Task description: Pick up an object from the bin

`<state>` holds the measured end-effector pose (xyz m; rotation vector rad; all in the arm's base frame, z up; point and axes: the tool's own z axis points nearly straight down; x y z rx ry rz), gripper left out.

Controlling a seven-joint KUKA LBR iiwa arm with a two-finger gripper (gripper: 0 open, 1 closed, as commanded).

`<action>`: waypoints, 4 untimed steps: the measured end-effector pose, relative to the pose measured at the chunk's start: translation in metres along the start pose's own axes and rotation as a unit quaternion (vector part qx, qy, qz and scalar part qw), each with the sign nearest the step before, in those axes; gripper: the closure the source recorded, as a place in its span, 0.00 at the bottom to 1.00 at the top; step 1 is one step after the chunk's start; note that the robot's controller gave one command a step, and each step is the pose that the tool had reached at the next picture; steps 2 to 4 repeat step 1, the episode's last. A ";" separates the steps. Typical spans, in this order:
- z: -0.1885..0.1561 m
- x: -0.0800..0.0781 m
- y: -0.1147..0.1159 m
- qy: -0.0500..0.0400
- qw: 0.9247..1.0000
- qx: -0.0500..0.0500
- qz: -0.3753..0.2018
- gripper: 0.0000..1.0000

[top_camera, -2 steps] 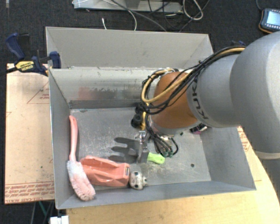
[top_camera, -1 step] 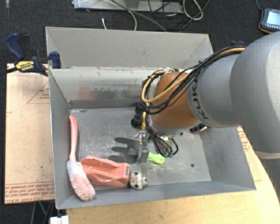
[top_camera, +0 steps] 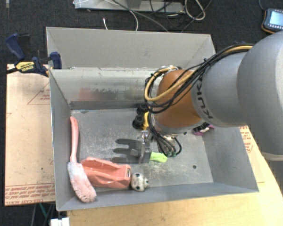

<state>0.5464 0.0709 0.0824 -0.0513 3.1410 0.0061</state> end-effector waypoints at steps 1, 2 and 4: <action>-0.038 0.002 0.000 0.004 1.000 0.000 0.000 1.00; -0.038 0.002 0.000 0.004 1.000 0.000 0.000 1.00; -0.038 0.002 0.000 0.004 1.000 0.000 0.000 1.00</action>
Offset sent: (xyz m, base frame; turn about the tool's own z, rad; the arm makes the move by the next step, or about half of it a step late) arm -0.0029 0.0000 0.0212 -0.0009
